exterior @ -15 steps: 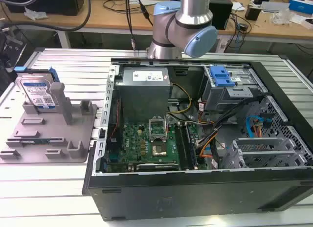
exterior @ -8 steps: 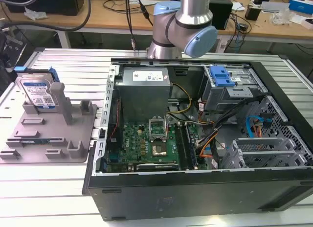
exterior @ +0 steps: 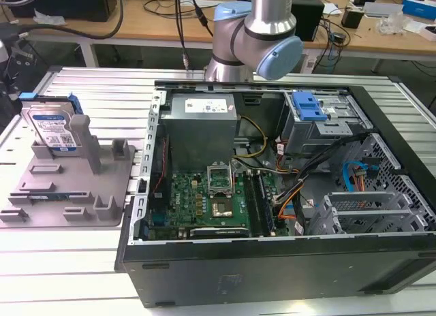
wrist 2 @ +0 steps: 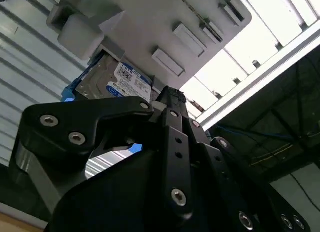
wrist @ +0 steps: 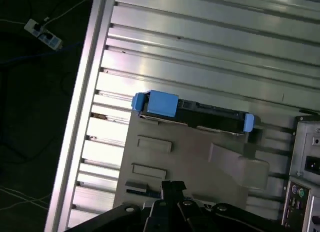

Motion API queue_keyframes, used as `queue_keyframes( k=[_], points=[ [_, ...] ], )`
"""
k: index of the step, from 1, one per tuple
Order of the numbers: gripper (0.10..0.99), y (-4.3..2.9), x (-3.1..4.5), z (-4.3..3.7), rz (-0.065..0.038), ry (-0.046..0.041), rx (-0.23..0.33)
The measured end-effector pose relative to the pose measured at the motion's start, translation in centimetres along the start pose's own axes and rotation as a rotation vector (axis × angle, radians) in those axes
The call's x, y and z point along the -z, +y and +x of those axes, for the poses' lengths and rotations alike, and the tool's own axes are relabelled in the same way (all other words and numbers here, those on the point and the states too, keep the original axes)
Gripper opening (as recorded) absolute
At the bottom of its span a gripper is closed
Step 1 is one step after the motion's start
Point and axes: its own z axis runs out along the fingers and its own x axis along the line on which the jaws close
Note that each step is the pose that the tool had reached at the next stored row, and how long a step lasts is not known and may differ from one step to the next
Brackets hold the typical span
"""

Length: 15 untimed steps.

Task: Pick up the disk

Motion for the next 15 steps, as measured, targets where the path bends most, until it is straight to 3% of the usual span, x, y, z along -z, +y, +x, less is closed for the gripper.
queue_keyframes(
  k=[7, 15],
  points=[
    [0.106, 0.0, -0.04, 0.0, 0.0, 0.0067, 0.175],
    [0.106, 0.0, -0.06, 0.0, 0.0, 0.0127, 0.333]
  ],
)
